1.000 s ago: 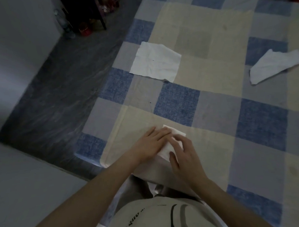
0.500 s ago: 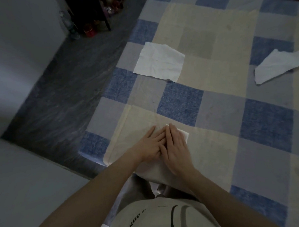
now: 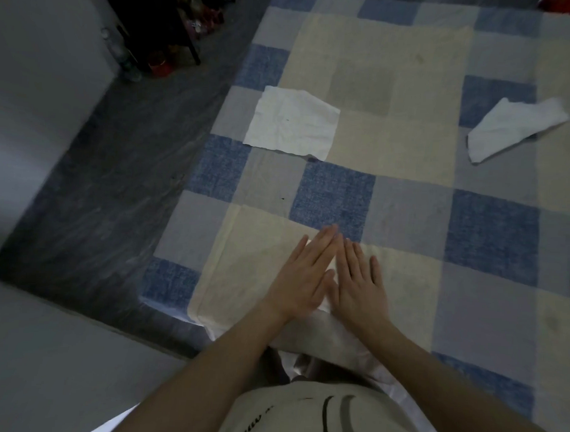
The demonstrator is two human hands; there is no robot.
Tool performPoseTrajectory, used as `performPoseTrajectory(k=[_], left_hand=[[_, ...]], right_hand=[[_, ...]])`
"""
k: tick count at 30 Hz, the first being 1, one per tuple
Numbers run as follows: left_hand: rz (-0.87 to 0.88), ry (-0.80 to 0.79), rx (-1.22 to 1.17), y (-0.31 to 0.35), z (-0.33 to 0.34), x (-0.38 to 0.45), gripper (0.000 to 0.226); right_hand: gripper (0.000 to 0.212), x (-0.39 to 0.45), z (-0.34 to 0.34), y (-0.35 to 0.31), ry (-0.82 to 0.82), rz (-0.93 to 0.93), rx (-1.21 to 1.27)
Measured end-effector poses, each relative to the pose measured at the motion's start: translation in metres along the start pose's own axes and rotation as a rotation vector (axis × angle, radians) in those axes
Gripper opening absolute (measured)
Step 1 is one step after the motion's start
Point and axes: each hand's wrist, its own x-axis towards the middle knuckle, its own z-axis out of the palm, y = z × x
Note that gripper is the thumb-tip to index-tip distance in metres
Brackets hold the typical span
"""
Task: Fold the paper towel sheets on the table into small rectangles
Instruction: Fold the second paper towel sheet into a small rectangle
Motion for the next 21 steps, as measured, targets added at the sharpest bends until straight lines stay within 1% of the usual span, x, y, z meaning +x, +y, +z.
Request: performPoseTrajectory(k=[2, 4, 6, 9, 13, 16, 19, 21], left_hand=[[-0.044, 0.020, -0.051, 0.015, 0.004, 0.011, 0.055], [-0.083, -0.043, -0.071, 0.017, 0.013, 0.015, 0.056], [-0.097, -0.113, -0.080, 0.008, 0.023, 0.007, 0.057], [-0.131, -0.151, 0.028, -0.016, 0.034, -0.015, 0.056], [-0.180, -0.137, 0.208, -0.033, 0.033, -0.030, 0.056], [-0.205, -0.134, 0.210, -0.036, 0.028, -0.031, 0.057], [-0.228, -0.143, 0.206, -0.033, 0.028, -0.032, 0.056], [-0.226, -0.175, 0.214, -0.033, 0.026, -0.031, 0.059]], right_hand=[[0.068, 0.000, 0.000, 0.002, -0.021, -0.031, -0.051], [0.073, 0.000, 0.001, 0.003, -0.039, -0.045, -0.080], [0.069, 0.001, 0.001, 0.002, -0.038, -0.032, -0.052], [0.067, 0.002, 0.000, 0.001, -0.017, 0.003, -0.009], [0.068, 0.002, 0.000, 0.002, -0.001, -0.008, 0.013], [0.069, 0.002, -0.002, 0.000, 0.020, -0.009, 0.030], [0.071, 0.002, -0.009, -0.011, 0.049, 0.048, 0.100], [0.069, 0.004, -0.017, -0.026, 0.078, 0.027, 0.147]])
